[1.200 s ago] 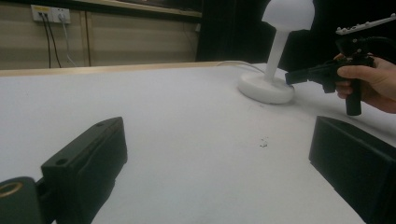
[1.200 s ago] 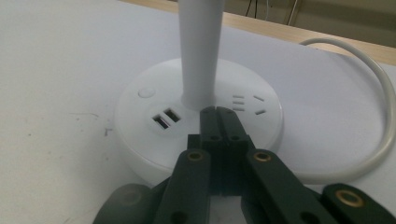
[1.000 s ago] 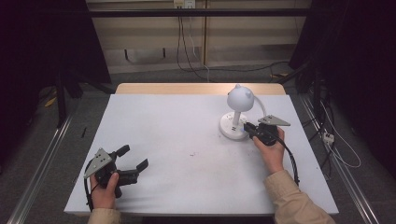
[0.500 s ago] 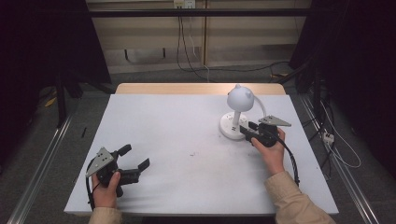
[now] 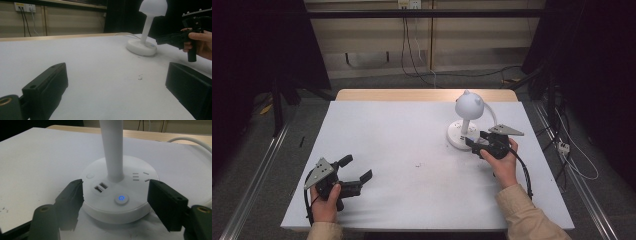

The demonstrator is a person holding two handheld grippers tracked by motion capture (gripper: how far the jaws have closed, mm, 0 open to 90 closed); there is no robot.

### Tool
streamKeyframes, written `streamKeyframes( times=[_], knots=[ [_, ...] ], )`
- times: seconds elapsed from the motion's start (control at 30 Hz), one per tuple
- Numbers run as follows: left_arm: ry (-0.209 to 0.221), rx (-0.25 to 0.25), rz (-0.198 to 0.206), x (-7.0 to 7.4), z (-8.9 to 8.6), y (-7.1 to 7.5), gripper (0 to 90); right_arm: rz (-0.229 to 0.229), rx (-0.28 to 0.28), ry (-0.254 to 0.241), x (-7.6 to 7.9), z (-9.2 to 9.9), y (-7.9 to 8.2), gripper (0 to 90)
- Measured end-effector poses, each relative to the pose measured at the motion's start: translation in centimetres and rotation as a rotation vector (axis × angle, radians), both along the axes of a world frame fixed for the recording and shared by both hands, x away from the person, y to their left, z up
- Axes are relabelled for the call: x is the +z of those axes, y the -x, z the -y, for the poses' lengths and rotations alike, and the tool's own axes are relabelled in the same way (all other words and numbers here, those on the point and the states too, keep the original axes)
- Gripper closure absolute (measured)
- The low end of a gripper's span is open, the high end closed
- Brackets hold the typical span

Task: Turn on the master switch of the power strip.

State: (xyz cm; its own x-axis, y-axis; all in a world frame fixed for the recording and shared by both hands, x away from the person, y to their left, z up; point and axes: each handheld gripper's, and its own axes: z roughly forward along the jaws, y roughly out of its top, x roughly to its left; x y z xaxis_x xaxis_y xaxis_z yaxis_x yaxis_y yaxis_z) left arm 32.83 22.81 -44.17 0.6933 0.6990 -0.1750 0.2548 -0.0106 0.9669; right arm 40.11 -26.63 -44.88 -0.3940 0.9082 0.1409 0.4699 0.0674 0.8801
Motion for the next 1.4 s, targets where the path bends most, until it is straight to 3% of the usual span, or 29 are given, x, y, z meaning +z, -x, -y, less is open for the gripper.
streamKeyframes(
  times=[0.67, 1.4],
  knots=[
    [0.004, 0.005, -0.003, 0.0, 0.0, -0.1, 4.1, -0.018, 0.049, -0.020, 0.2, 0.3, 1.8, 16.1],
    [0.011, 0.005, 0.000, 0.0, 0.0, -0.2, 4.1, 0.006, 0.082, -0.021, 0.7, 0.5, 4.0, 13.5]
  ],
)
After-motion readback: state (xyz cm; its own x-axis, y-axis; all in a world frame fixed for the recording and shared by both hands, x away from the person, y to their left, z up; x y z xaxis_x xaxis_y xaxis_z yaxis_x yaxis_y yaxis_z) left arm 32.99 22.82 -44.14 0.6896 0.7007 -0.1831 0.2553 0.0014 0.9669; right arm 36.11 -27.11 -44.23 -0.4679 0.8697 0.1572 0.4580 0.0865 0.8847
